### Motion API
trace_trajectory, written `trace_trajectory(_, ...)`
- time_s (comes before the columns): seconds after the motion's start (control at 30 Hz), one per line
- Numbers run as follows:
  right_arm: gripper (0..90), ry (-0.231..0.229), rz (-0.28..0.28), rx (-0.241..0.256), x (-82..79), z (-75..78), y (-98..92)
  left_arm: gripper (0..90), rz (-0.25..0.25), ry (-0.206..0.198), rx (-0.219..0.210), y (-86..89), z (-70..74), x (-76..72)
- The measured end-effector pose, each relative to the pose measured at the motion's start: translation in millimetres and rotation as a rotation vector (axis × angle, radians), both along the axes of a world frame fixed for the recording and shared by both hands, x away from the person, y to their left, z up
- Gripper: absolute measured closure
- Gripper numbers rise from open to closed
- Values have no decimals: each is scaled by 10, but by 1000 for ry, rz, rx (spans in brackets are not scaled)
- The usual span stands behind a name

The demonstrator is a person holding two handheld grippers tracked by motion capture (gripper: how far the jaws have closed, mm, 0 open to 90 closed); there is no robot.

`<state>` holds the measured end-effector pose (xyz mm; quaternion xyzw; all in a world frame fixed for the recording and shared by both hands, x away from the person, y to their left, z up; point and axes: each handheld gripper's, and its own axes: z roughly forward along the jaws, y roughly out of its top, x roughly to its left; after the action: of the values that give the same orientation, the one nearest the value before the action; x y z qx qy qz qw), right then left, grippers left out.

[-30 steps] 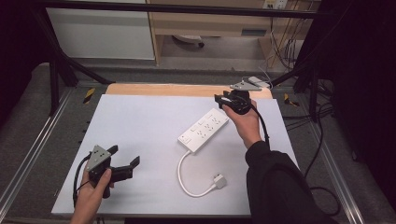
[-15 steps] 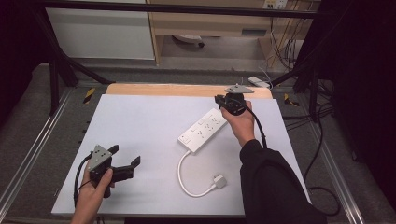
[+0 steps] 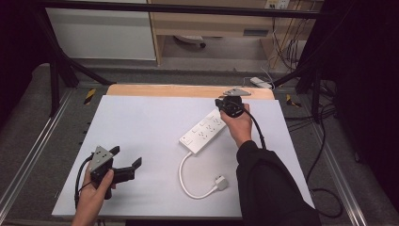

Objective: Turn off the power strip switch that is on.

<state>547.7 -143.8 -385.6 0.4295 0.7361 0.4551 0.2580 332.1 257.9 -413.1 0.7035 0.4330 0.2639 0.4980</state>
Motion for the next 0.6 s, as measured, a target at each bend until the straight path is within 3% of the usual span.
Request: trace_trajectory(0.6, 900, 46, -10, -22, 70, -217, 127, 50, -8, -9, 13, -16, 7, -3)
